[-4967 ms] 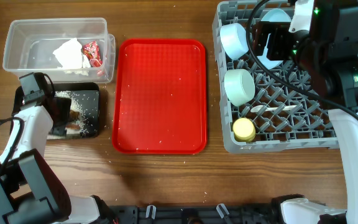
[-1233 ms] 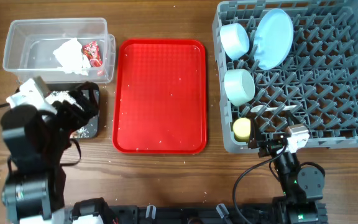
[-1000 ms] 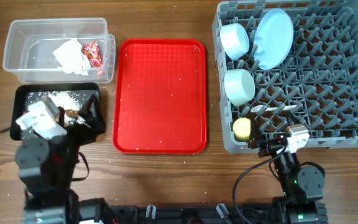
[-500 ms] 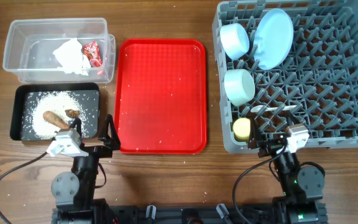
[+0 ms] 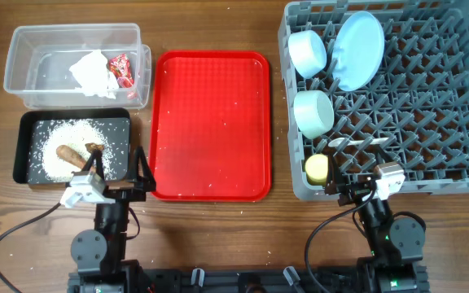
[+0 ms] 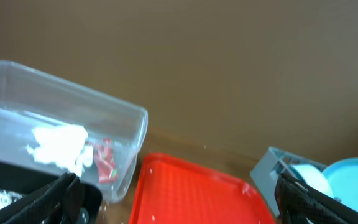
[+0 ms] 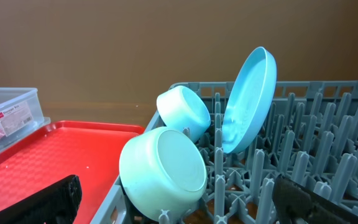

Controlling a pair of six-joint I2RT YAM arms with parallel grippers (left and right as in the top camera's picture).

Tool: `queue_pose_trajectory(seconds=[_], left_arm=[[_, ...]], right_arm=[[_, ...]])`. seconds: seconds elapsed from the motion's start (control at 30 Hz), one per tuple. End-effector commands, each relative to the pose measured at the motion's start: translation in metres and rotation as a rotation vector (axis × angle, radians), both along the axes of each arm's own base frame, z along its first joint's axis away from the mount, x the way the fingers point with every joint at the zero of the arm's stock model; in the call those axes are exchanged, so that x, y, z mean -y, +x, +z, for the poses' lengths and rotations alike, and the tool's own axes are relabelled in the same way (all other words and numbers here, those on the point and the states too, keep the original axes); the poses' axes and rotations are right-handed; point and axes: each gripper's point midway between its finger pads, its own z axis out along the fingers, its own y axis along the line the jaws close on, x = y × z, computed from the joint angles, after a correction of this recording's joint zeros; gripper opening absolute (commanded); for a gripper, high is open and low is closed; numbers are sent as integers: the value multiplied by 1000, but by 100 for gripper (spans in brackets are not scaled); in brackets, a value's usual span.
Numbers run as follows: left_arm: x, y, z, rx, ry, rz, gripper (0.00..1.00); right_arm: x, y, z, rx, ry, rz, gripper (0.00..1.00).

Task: Sort waste into correct bins and load items into the dishwasher rack

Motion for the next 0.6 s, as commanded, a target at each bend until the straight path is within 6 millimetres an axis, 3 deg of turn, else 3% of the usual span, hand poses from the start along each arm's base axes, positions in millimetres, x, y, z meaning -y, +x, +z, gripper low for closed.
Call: queue_pose_trajectory(seconds=[0.0, 0.17, 0.57], left_arm=[[1, 1, -17, -54, 13, -1, 100], [1, 1, -46, -170, 8, -2, 100], [3, 1, -45, -167, 8, -13, 100]], right_arm=[[-1, 0, 0, 2, -3, 7, 100], [-1, 0, 0, 2, -3, 7, 100], [-1, 0, 0, 2, -3, 7, 100]])
